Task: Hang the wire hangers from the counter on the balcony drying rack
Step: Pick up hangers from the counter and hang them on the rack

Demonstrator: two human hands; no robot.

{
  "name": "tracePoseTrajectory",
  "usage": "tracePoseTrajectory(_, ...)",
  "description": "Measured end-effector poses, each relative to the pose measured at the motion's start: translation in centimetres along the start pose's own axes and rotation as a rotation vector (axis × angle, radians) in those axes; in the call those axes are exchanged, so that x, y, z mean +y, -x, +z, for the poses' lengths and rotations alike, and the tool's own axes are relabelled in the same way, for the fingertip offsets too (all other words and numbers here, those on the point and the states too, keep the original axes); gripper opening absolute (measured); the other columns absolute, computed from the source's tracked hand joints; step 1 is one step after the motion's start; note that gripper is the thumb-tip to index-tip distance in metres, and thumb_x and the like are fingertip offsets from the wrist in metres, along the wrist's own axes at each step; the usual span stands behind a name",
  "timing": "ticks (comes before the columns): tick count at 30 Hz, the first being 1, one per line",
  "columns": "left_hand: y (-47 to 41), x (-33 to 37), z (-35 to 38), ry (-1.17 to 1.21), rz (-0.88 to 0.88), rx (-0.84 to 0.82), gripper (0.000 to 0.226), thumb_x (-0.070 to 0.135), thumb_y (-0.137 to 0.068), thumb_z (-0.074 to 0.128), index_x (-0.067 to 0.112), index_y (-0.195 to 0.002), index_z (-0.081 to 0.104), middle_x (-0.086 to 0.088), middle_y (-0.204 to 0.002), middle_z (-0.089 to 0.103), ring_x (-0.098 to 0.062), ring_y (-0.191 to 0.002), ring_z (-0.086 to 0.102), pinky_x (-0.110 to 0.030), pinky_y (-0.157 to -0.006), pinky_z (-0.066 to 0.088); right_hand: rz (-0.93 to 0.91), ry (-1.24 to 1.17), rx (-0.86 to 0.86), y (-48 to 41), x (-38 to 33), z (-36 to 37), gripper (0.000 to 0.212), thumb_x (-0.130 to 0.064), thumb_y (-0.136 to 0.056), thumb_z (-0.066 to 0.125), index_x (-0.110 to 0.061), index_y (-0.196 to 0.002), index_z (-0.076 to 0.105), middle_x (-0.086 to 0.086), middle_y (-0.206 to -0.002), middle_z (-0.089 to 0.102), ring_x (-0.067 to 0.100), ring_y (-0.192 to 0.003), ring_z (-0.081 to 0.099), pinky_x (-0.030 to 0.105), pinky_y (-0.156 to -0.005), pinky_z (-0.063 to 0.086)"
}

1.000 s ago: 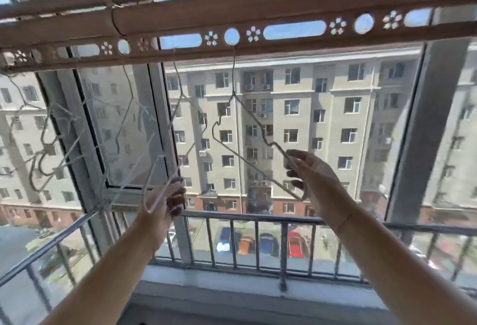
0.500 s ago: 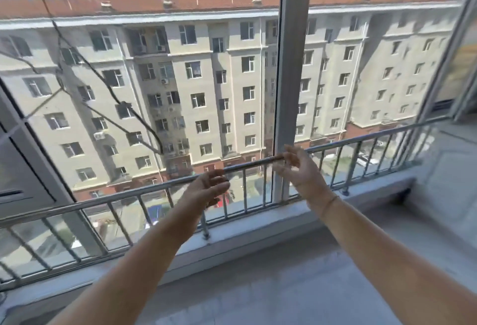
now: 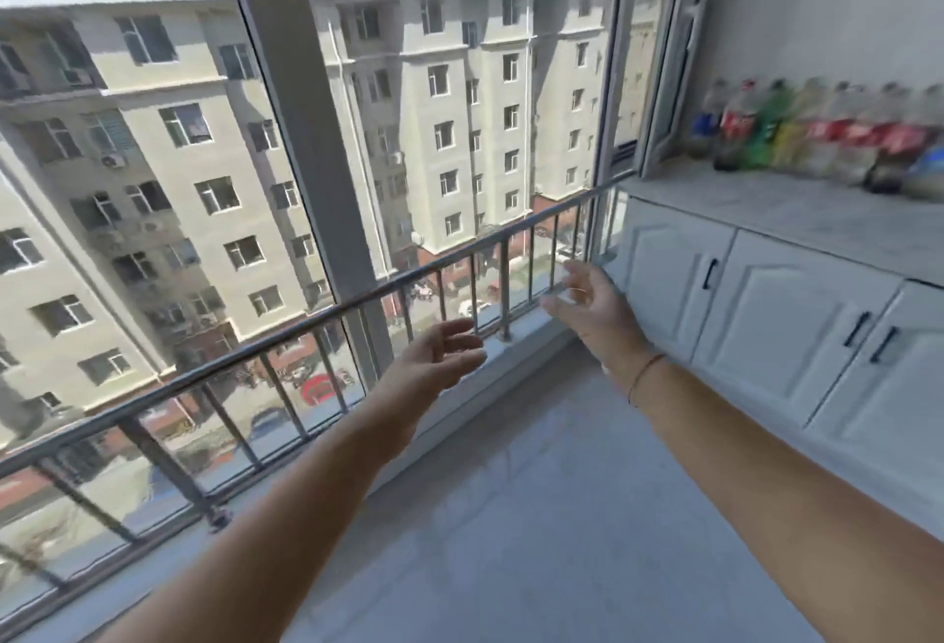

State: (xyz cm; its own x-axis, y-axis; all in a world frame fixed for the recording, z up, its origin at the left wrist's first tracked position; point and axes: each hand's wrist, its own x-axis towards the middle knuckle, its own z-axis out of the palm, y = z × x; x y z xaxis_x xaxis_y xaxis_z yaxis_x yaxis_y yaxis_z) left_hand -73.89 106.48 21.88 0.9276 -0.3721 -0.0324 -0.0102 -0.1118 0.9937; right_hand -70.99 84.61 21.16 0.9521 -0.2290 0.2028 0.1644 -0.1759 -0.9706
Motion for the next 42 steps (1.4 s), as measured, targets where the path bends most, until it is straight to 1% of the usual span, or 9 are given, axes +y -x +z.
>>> tracePoseTrajectory(2, -3.2, 0.2, 4.0, 0.000, 0.017, -0.056, 0.057, 0.029, -0.071, 0.066, 0.021, -0.126, 0.052, -0.002, -0.121, 0.063, -0.012, -0.106, 0.061, -0.028, -0.091, 0.046, 0.024, 0.023, 0.048, -1.4, 1.2, -4.6, 0.053, -0.019, -0.080, 0.071, -0.015, -0.127, 0.047, 0.005, -0.120, 0.048, 0.019, -0.115, 0.047, 0.030, -0.096, 0.040)
tracePoseTrajectory(6, -9.2, 0.1, 11.4, 0.005, 0.030, -0.150, 0.050, 0.019, -0.081, 0.070, 0.019, -0.128, 0.052, -0.002, -0.122, 0.063, -0.008, -0.107, 0.061, -0.015, -0.082, 0.048, 0.051, 0.081, 0.133, -3.7, 3.2, -13.2, 0.053, -0.019, -0.081, 0.070, -0.016, -0.129, 0.046, 0.003, -0.122, 0.047, 0.018, -0.120, 0.045, 0.031, -0.099, 0.039)
tracePoseTrajectory(12, -17.1, -0.2, 20.5, -0.032, 0.022, -0.296, 0.047, 0.010, -0.086, 0.063, 0.014, -0.131, 0.050, -0.006, -0.121, 0.061, -0.015, -0.111, 0.058, -0.013, -0.087, 0.049, 0.126, 0.119, 0.311, -7.1, 7.3, -23.5, 0.056, -0.021, -0.081, 0.070, -0.016, -0.131, 0.045, 0.002, -0.122, 0.047, 0.019, -0.122, 0.046, 0.033, -0.103, 0.039)
tracePoseTrajectory(20, -31.0, -1.8, 28.4, -0.081, 0.008, -0.474, 0.046, 0.012, -0.084, 0.067, 0.020, -0.126, 0.052, 0.002, -0.115, 0.063, -0.005, -0.104, 0.060, -0.013, -0.081, 0.048, 0.224, 0.190, 0.515, -13.7, 13.4, -34.1, 0.057, -0.019, -0.082, 0.069, -0.014, -0.132, 0.043, 0.006, -0.129, 0.048, 0.021, -0.120, 0.048, 0.031, -0.097, 0.040)
tracePoseTrajectory(24, -38.2, -1.2, 32.2, -0.099, 0.009, -0.561, 0.044, 0.014, -0.083, 0.068, 0.024, -0.123, 0.053, 0.003, -0.114, 0.063, -0.009, -0.106, 0.061, -0.018, -0.087, 0.047, 0.261, 0.243, 0.585, -17.3, 15.4, -38.9, 0.058, -0.019, -0.082, 0.068, -0.017, -0.133, 0.042, 0.006, -0.131, 0.046, 0.020, -0.124, 0.045, 0.032, -0.102, 0.038)
tracePoseTrajectory(30, -46.9, -0.1, 39.1, -0.160, 0.007, -0.673, 0.046, 0.016, -0.084, 0.068, 0.021, -0.127, 0.053, 0.002, -0.117, 0.063, -0.009, -0.109, 0.059, -0.019, -0.089, 0.046, 0.296, 0.276, 0.719, -20.8, 17.7, -46.1, 0.062, -0.019, -0.081, 0.069, -0.016, -0.136, 0.040, 0.004, -0.139, 0.043, 0.015, -0.130, 0.040, 0.023, -0.100, 0.032)
tracePoseTrajectory(35, -52.8, -0.3, 45.9, -0.183, 0.012, -0.741, 0.042, 0.015, -0.084, 0.069, 0.024, -0.122, 0.055, 0.002, -0.118, 0.063, -0.012, -0.111, 0.059, -0.025, -0.093, 0.046, 0.335, 0.367, 0.788, -23.7, 19.8, -53.3, 0.065, -0.026, -0.081, 0.068, -0.018, -0.139, 0.039, 0.004, -0.143, 0.040, 0.018, -0.130, 0.038, 0.028, -0.103, 0.033)
tracePoseTrajectory(39, -57.8, -0.7, 51.7, -0.220, 0.035, -0.744, 0.039, 0.017, -0.083, 0.070, 0.028, -0.117, 0.055, 0.007, -0.115, 0.063, -0.007, -0.109, 0.058, -0.021, -0.090, 0.046, 0.349, 0.387, 0.795, -27.0, 22.0, -59.6, 0.064, -0.029, -0.081, 0.068, -0.021, -0.138, 0.040, -0.001, -0.140, 0.040, 0.013, -0.125, 0.040, 0.023, -0.093, 0.040)
tracePoseTrajectory(42, -61.4, -0.6, 56.4, -0.225, 0.034, -0.730, 0.039, 0.017, -0.083, 0.070, 0.028, -0.118, 0.056, 0.008, -0.115, 0.063, -0.005, -0.109, 0.057, -0.012, -0.081, 0.044, 0.372, 0.419, 0.777, -29.9, 24.0, -64.7, 0.065, -0.032, -0.079, 0.068, -0.021, -0.137, 0.041, 0.002, -0.144, 0.039, 0.018, -0.135, 0.034, 0.037, -0.110, 0.032)
